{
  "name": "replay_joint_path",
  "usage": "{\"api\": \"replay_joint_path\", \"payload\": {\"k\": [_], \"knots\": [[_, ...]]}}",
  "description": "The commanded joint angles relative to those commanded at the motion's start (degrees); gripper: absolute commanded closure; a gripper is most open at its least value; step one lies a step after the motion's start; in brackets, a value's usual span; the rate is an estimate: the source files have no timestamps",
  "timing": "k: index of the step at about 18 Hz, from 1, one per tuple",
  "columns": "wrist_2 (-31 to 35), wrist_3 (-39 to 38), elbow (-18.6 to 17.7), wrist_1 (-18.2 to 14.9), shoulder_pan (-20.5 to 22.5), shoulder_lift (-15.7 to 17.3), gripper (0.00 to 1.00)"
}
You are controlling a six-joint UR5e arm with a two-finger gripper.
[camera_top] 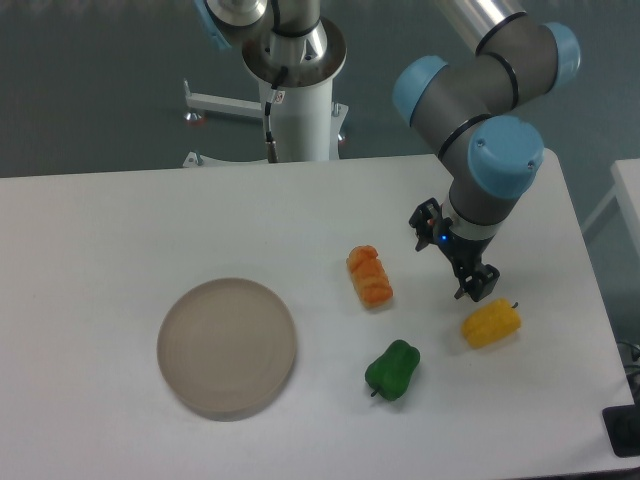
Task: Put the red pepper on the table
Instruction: 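Lift the open gripper away from the red pepper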
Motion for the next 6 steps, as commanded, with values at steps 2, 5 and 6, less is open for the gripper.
{"api": "replay_joint_path", "payload": {"k": [2,5,6], "knots": [[0.0,0.0,0.0,0.0,0.0,0.0,0.0],[-0.18,0.0,-0.26,0.09,0.0,0.09,0.0],[-0.26,0.0,-0.26,0.09,0.0,0.09,0.0]]}}
